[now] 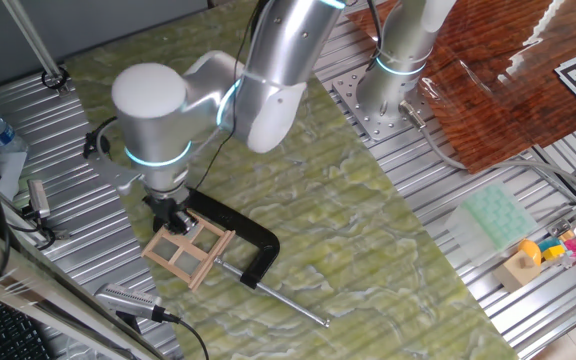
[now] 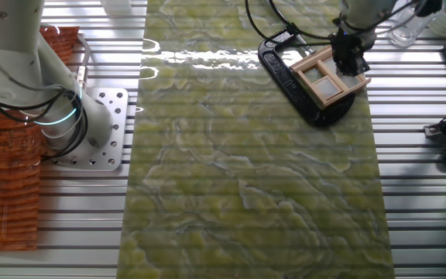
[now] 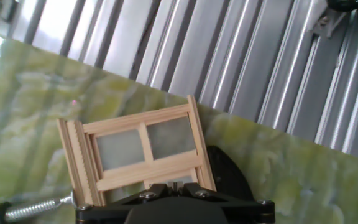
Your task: Open a sliding window
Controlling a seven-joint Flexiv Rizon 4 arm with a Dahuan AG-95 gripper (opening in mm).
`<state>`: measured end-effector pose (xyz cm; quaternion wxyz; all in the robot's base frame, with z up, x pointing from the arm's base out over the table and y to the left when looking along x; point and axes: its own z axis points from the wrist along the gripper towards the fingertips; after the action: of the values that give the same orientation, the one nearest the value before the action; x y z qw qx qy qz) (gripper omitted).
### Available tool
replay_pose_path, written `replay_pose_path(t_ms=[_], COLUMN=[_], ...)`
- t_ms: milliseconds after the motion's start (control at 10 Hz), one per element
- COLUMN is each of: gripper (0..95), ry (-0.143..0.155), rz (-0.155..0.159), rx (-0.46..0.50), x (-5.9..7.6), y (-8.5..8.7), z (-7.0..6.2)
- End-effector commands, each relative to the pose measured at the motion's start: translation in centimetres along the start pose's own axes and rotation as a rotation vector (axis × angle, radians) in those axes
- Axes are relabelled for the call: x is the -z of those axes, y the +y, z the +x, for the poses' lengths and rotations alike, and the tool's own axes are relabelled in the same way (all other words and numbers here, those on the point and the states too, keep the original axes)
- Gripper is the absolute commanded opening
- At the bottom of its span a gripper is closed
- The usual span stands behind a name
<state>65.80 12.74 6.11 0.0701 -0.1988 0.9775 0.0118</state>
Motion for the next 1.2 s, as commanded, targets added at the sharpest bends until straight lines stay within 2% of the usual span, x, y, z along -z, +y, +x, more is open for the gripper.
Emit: replay_pose_path(t_ms=[100, 1200], gripper=[0.0, 0.0], ry=[0.039, 0.032], rz=[0.021, 0.001], rx=[-0.01, -0.006], x=[-0.7, -2.6], y=[0.0, 0.5], z=[-0.8, -1.6])
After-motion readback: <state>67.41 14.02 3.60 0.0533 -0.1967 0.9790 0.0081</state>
